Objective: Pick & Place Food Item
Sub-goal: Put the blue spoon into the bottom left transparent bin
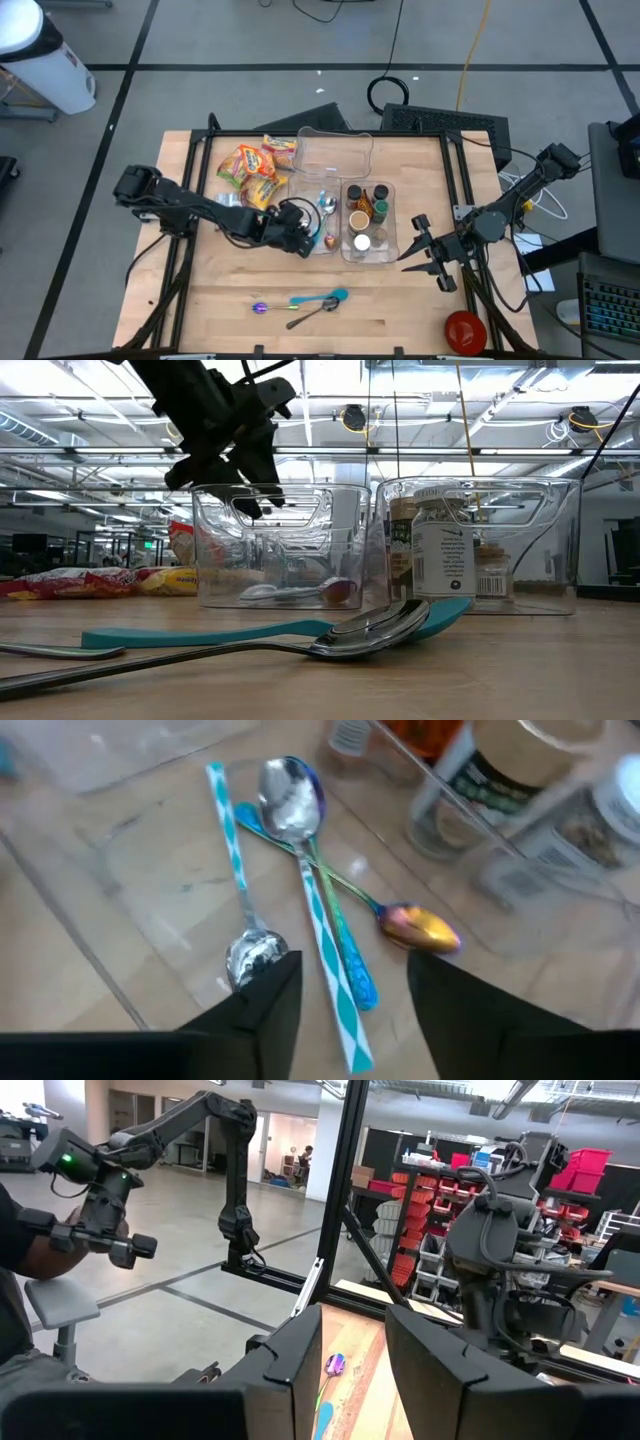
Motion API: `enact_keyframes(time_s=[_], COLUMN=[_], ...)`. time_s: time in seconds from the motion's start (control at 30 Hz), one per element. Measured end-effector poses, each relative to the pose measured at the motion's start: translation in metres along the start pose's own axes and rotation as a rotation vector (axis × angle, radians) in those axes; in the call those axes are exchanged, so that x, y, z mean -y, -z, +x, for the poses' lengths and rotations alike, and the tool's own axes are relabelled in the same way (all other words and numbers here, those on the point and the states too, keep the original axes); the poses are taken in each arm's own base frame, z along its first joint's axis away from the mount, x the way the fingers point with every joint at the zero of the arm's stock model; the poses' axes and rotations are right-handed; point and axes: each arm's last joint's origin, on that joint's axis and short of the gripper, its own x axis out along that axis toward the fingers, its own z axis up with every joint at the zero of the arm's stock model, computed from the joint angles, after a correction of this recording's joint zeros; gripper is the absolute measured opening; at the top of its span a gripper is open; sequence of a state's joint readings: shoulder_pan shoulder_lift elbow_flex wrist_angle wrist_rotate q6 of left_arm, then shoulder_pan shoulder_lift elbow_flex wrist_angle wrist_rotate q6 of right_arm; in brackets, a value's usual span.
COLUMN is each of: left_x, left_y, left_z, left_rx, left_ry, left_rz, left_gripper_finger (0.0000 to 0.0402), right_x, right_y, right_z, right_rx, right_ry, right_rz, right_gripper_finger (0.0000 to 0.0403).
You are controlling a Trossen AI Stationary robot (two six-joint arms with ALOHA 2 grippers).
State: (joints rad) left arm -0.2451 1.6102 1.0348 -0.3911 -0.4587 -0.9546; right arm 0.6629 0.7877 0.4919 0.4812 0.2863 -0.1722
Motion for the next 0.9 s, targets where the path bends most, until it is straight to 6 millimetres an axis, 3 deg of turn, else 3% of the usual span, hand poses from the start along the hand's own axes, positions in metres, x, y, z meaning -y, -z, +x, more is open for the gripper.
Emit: enact_keyframes(time_s=[0.17,0.33,0.6,0.73,0.9], left_x=[0.002,0.026,0.067,0.074,0.083], left_y=[-0.006,-0.004,0.032,0.059,0.088], left_z=[-0.014,-0.048,-0.098,-0.099,-0.075], left_rx=[-0.045,0.058,0.218,0.199,0.135], left_ry=[0.101,0.333,0.652,0.654,0.612], left_rz=[0.028,0.171,0.477,0.611,0.672], left_gripper_finger=[0.0229,0.0244,0.0246,0.0246,0.0246], right_x=[0.0,0.0,0.0,0.0,0.0], right_y=[0.0,0.0,0.0,0.0,0.0], right_z=[0.0,0.0,0.0,0.0,0.0], right_rx=[-0.001,-0.002,-0.003,-0.002,0.0], right_ry=[0.0,0.0,0.0,0.0,0.001], right_rz=[0.0,-0.001,0.0,0.002,0.002], right_gripper_finger=[0.0105,0.0105,0.0105,0.0105,0.0105])
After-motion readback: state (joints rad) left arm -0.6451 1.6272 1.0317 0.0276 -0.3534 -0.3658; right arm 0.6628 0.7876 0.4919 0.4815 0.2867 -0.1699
